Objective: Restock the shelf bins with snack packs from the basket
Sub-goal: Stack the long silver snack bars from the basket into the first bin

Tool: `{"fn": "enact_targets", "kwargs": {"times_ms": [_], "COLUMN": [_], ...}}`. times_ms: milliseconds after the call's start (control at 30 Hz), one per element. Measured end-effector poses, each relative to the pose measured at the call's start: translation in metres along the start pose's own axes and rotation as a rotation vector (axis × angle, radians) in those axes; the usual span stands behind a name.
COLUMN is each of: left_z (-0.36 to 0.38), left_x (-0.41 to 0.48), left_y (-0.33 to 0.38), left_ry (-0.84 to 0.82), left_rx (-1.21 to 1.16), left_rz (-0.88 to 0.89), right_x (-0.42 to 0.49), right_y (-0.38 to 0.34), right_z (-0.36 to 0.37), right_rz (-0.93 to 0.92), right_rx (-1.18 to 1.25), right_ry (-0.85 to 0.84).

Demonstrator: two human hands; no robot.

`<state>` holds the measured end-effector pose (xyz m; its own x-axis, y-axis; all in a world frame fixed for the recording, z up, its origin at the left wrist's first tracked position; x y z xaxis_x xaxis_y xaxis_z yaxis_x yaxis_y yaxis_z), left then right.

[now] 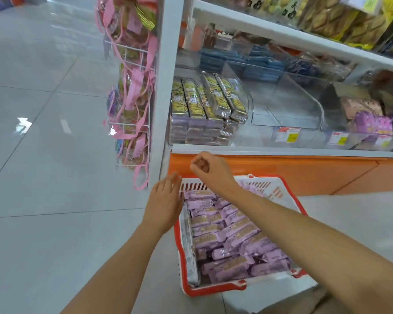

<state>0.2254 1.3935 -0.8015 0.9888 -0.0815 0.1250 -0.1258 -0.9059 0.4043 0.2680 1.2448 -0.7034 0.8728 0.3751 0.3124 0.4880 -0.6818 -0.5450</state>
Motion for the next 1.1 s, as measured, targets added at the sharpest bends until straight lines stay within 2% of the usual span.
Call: {"fn": "enact_targets", "kwargs": {"times_ms": [100,167,300,400,600,733,867,967,1033,1100], "left_z": [0.022,0.031,0.04,0.044,0.045,0.034,0.007,-0.01,-0.018,-0.028], "left_x": [-0.018,-0.026,-0.032,-0.034,-0.035,-0.029,-0.013,0.005,0.014,0.019], "left_y": [-0.008,-0.01,-0.011,-0.013,-0.014,-0.012,0.014,0.04,0.051,0.057], "left_ry": [-0.187,-0.239,-0.233,-0.226,-0.211,-0.218,-0.086,-0.141,-0.072,0.02], "left_rx": [0.06,0.055,-0.014,-0.026,-0.032,-0.07,-0.452,-0.84,-0.895,-0.931], "left_rz": [-0.018,-0.049,-0.094,-0.105,-0.11,-0.118,-0.291,-0.487,-0.529,-0.534], "right_x": [-0.029,-0.045,-0.073,-0.089,-0.096,-0.086,-0.069,-0.06,-0.054,-0.048], "right_y": [0.021,0.028,0.039,0.038,0.042,0.05,0.043,0.036,0.033,0.028], "right_z": [0.025,0.038,0.067,0.084,0.085,0.062,0.025,0.007,-0.004,-0.017], "right_rz": [0.181,0.32,0.511,0.577,0.649,0.564,0.336,0.195,0.134,0.086], "right_rx": [0.045,0.078,0.097,0.202,0.327,0.313,0.171,0.147,0.143,0.121], "right_ry": [-0.121,-0.267,-0.639,-0.742,-0.637,-0.477,-0.275,-0.195,-0.161,-0.195]}}
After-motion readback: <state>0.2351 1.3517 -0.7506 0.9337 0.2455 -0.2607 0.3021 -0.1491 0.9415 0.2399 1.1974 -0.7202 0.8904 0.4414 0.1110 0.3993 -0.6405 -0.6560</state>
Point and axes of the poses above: each hand's wrist, its own x-axis towards the middle knuckle, its own z-axis out of the palm, y = z × x, the point moved 1 cm from there along x, towards the middle knuckle, and after that the axes turned 11 degrees about -z, right-handed, at the moved point
